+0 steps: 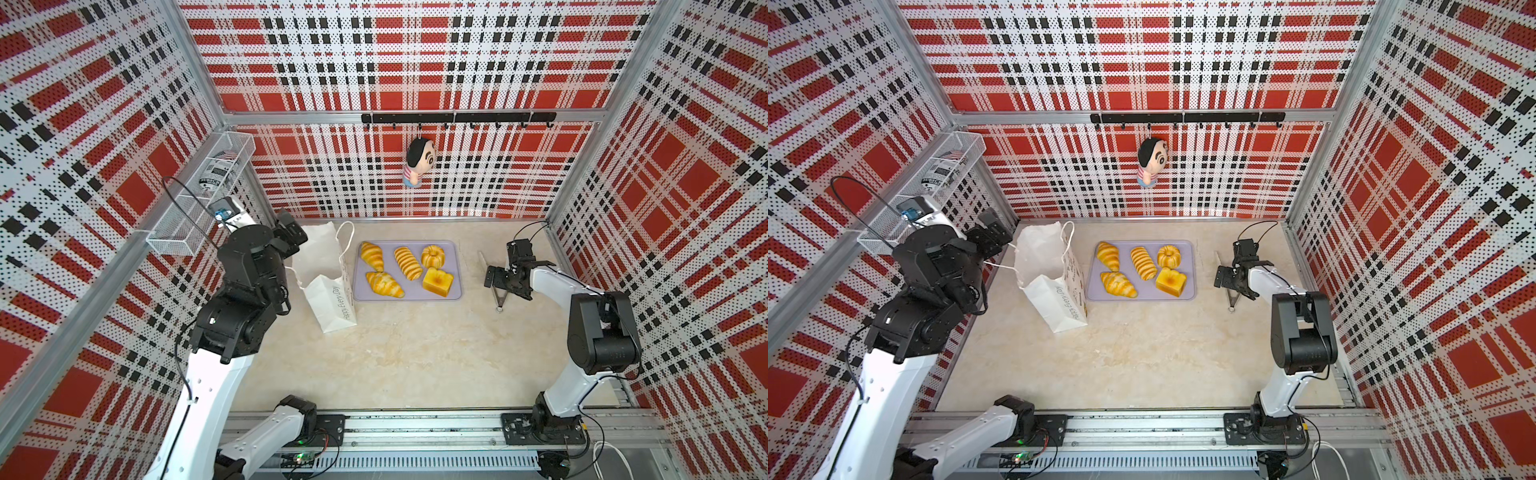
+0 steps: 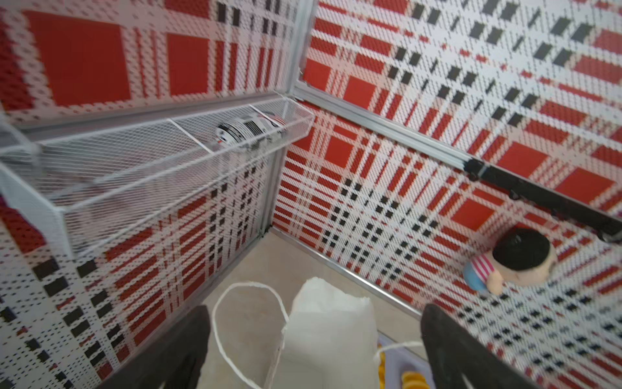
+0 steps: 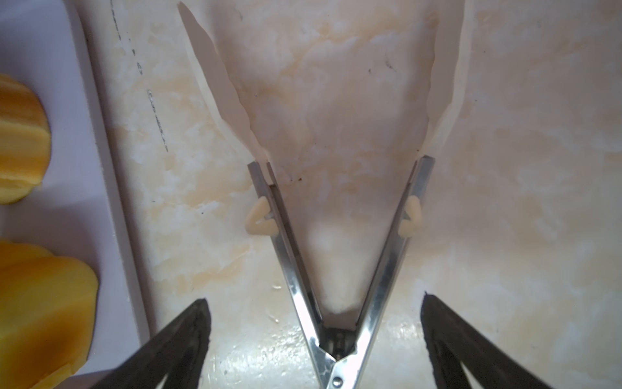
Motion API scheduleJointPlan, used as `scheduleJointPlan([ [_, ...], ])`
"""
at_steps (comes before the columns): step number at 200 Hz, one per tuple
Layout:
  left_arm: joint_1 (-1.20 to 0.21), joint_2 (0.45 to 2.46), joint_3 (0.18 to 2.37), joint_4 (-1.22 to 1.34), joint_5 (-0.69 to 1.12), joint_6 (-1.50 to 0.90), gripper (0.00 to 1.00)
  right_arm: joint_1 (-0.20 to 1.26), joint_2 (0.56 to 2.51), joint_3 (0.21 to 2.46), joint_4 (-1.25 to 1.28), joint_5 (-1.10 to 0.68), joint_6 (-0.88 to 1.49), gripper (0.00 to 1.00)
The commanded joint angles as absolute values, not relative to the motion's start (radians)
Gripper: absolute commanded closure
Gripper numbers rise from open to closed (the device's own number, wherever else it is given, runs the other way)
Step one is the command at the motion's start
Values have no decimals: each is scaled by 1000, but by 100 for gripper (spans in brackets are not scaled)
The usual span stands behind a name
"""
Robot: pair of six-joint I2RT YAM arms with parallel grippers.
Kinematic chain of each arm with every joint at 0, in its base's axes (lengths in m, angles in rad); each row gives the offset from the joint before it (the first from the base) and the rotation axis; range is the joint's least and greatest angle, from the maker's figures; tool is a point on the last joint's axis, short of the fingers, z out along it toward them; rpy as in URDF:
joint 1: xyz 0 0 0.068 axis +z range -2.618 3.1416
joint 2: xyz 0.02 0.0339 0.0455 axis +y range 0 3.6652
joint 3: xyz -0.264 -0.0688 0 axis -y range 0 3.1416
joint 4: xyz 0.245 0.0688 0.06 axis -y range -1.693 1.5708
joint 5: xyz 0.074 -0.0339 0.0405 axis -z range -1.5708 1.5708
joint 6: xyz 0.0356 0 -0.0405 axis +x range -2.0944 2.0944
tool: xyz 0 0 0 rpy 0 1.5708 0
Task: Pack bread into a paper bag
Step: Pick up the clamp from the center of the board.
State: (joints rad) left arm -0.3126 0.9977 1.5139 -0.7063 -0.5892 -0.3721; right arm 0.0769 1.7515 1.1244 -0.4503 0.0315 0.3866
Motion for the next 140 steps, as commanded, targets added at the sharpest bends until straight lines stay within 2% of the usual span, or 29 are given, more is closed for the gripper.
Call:
scheduleJointPlan([
  [1, -305, 987, 1533, -831, -299, -343, 2, 85, 1775, 1155, -458, 35, 393, 0],
  [20, -307, 953, 1508, -839, -217, -316, 2, 84, 1785, 1152, -458, 35, 393, 0],
  [140, -308, 876, 1422, -861, -101, -146, 2, 86, 1912, 1177, -458, 35, 393, 0],
])
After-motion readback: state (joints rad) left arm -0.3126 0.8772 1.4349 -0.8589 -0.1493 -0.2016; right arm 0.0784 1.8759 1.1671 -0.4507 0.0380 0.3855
